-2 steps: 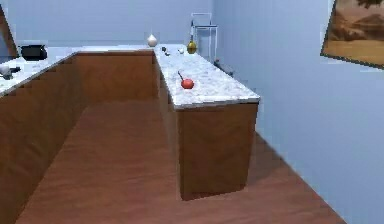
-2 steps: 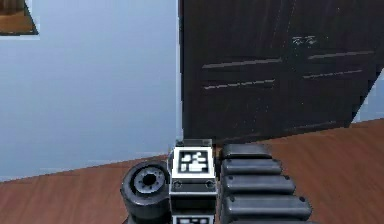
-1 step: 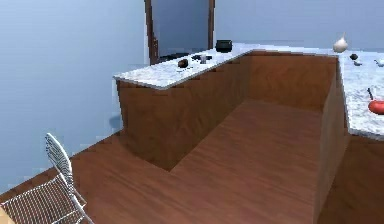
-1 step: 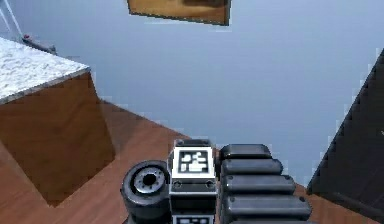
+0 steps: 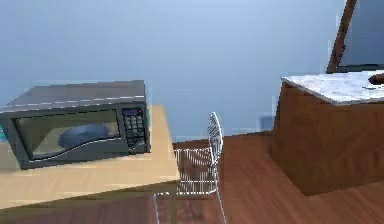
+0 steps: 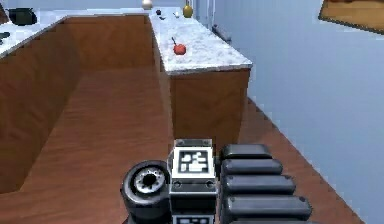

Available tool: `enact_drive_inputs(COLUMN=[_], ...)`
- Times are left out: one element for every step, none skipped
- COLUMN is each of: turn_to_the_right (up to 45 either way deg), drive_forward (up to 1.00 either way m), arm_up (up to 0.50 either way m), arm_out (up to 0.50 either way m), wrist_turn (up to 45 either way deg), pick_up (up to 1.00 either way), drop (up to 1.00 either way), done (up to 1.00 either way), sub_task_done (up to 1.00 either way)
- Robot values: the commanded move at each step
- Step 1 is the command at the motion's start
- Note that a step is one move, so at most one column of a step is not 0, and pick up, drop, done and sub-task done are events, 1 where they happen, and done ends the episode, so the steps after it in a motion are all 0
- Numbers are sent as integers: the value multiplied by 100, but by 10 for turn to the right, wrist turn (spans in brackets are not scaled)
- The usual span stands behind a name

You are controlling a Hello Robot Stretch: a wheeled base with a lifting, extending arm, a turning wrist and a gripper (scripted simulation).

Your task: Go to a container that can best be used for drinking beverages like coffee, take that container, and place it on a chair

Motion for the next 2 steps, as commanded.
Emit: enact_drive_inputs(turn_to_the_right=[-330,0], drive_forward=[0,25], arm_up=[0,0], arm_out=[0,0], wrist_turn=[0,0], pick_up=[0,0], drop=[0,0], done=[0,0], sub_task_done=[0,0])
